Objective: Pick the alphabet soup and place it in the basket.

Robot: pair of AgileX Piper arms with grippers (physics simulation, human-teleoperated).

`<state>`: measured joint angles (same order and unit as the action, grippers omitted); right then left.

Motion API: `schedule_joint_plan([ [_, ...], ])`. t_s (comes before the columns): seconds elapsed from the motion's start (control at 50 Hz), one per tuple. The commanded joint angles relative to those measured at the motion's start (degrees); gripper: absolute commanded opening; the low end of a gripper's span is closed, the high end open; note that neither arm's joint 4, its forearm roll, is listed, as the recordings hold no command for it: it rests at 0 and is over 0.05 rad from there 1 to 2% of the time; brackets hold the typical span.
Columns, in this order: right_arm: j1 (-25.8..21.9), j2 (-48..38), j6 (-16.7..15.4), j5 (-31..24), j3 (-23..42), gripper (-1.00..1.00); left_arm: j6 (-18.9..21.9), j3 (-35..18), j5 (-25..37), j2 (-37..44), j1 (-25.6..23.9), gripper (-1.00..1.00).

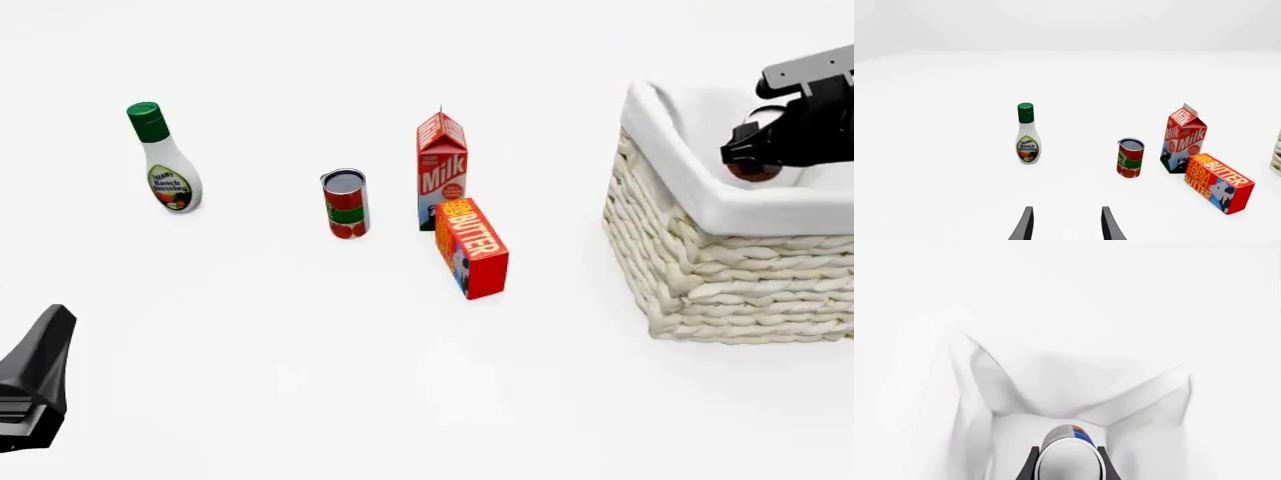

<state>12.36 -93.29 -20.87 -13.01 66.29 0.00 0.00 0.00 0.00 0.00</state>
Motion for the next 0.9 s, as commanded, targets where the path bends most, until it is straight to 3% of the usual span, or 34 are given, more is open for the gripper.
schedule_joint_plan([
  [0.02, 1.2, -1.0, 0.6, 0.8, 0.9, -1.00, 0.0, 0.0, 0.0, 0.0, 0.0, 1.00],
  [0.9, 2.1, -6.0, 0.3, 2.9, 2.4, -1.00, 0.0, 0.0, 0.0, 0.0, 0.0, 1.00],
])
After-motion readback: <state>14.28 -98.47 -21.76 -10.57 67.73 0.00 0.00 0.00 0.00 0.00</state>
